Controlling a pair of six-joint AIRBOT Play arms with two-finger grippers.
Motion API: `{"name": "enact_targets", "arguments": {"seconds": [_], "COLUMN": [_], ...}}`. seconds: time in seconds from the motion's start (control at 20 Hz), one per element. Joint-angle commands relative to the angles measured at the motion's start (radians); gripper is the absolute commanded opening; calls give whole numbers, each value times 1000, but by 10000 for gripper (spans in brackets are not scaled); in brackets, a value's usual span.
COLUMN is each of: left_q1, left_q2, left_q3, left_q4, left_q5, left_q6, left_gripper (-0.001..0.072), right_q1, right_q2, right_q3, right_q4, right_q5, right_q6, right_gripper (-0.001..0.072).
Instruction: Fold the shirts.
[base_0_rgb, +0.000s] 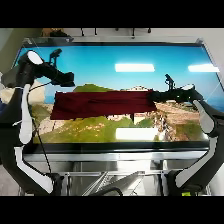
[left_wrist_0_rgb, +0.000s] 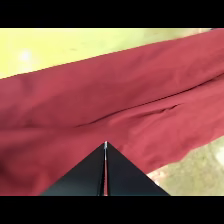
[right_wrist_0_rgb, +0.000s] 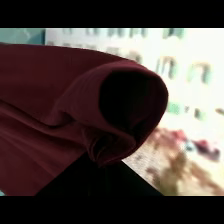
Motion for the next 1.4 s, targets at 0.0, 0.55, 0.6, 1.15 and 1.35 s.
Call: {"name": "enact_targets", "arguments": {"seconds": [0.0, 0.55, 0.6, 1.15, 1.35], "left_q1": [-97, -573, -596, -488, -254], "left_q2": [-1, -90, -132, -190, 135], "left_q3": [-98, -263, -210, 156, 87], "left_q4": [-14, -82, -82, -378, -441], "left_q5": [122, 803, 783, 259, 77], "left_q6": [-4, -41, -44, 35, 102], "left_gripper": [18, 18, 18, 17, 17], "right_q1": [-16, -79, -79, -73, 42], "right_q2": [48, 380, 394, 401, 367], "right_q3": [69, 227, 227, 226, 225], "right_q4": [36, 261, 262, 262, 276], "right_q5": [102, 434, 443, 463, 359], "right_q6": [5, 153, 161, 211, 212], "right_gripper": [20, 20, 20, 21, 21]}}
